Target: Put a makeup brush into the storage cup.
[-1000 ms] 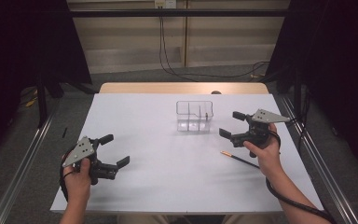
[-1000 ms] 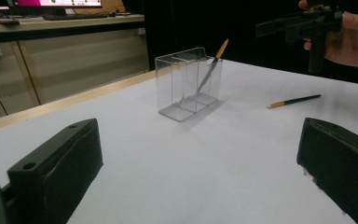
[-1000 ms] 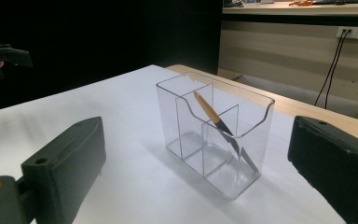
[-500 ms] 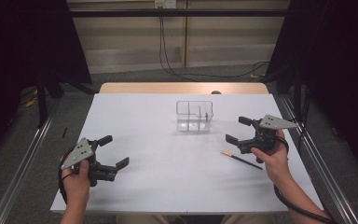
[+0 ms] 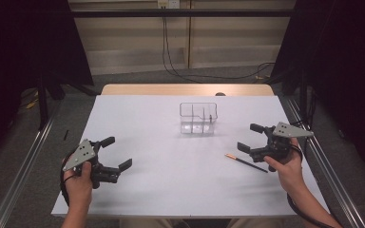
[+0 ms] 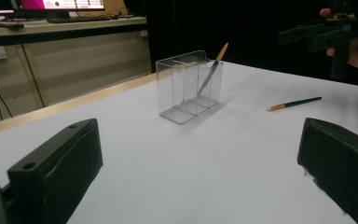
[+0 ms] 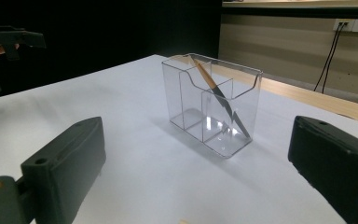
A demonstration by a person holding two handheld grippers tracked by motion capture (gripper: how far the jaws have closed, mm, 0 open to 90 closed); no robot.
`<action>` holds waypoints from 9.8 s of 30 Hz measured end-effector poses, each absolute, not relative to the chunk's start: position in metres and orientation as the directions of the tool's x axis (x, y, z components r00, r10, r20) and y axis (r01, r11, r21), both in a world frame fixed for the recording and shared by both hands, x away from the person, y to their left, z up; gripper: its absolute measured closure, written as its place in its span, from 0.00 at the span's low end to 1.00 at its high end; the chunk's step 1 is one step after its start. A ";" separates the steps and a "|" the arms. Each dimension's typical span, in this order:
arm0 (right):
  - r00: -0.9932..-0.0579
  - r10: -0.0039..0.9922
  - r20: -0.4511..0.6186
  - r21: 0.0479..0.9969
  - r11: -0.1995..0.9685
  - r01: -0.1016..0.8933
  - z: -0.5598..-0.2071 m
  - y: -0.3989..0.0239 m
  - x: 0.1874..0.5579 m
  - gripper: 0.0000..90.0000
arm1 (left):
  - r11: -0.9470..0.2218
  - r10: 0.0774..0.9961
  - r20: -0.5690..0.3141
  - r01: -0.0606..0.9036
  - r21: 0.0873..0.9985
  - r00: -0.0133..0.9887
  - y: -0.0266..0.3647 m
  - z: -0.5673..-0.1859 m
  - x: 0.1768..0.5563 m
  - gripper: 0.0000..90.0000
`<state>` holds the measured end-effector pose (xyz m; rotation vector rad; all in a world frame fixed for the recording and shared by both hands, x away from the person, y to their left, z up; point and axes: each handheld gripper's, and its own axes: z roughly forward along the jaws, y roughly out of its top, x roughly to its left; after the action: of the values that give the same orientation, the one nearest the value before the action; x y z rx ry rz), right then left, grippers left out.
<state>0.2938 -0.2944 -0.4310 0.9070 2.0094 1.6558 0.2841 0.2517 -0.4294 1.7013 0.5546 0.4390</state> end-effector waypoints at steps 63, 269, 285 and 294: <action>-0.726 0.684 0.069 0.834 0.360 0.418 -0.432 -0.297 0.303 0.08 | -0.160 0.582 -0.008 0.124 0.979 0.813 0.251 -0.429 0.284 0.00; -0.642 0.747 0.175 0.906 0.134 0.402 -0.414 -0.258 0.344 0.94 | -0.167 0.591 0.000 0.123 0.978 0.807 0.256 -0.429 0.288 0.00; -0.617 0.763 0.193 0.952 0.008 0.307 -0.406 -0.256 0.348 0.94 | -0.164 0.592 -0.002 0.123 0.979 0.806 0.257 -0.429 0.287 0.00; -0.611 0.768 0.189 0.959 -0.011 0.283 -0.405 -0.255 0.351 0.94 | -0.158 0.593 -0.005 0.123 0.980 0.805 0.257 -0.429 0.287 0.00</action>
<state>0.3508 -0.2552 -0.4045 1.0892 1.8765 1.6568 0.2871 0.2575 -0.4290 1.7044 0.5635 0.4523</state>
